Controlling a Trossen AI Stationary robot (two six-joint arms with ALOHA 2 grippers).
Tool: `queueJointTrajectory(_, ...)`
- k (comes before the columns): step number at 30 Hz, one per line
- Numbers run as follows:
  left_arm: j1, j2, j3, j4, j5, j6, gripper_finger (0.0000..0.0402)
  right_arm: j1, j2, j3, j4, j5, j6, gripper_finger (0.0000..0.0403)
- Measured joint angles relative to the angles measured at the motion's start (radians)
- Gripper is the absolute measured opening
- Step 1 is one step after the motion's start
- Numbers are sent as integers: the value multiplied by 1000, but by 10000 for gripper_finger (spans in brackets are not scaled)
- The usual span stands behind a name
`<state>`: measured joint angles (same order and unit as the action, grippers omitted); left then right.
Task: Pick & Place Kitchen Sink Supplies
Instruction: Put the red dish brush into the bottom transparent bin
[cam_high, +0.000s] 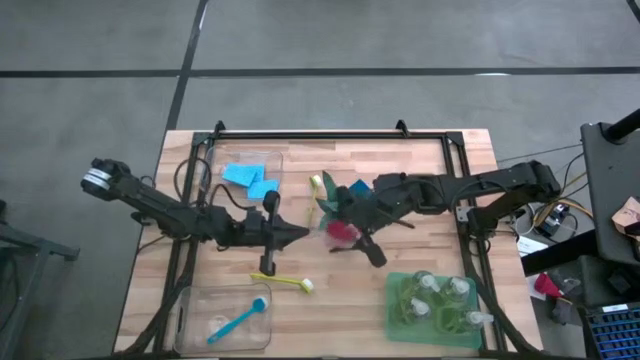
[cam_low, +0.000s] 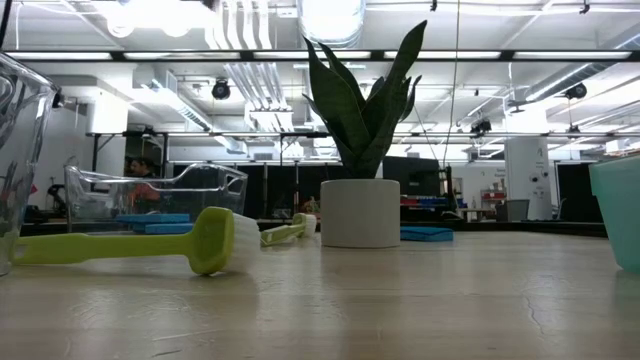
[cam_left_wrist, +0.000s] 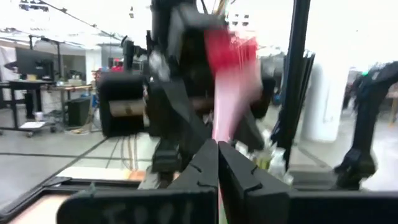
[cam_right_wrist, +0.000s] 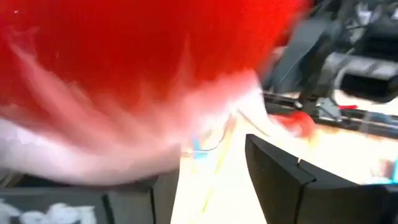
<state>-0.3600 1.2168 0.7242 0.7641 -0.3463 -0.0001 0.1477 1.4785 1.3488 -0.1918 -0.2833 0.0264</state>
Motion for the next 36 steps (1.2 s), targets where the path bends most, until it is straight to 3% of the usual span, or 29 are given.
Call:
queueJointTrajectory(4,-8,-57,0,-47,16,-57,3,16,10,-7,1,-21,-14,191)
queueJointTrajectory(7,-9,-93,0,-103,22,-95,2,31,15,-19,117,-21,-40,193)
queueJointTrajectory(13,-20,-131,0,-154,7,-168,2,39,27,-18,22,-65,-37,153)
queueJointTrajectory(23,-28,-128,-9,-154,62,-123,0,38,71,-46,-14,-58,-38,127)
queueJointTrajectory(32,-30,-128,-9,-137,69,-58,0,42,125,-46,-59,-58,4,138)
queueJointTrajectory(36,-35,-127,-9,-110,132,20,0,67,122,-46,-135,-58,22,141)
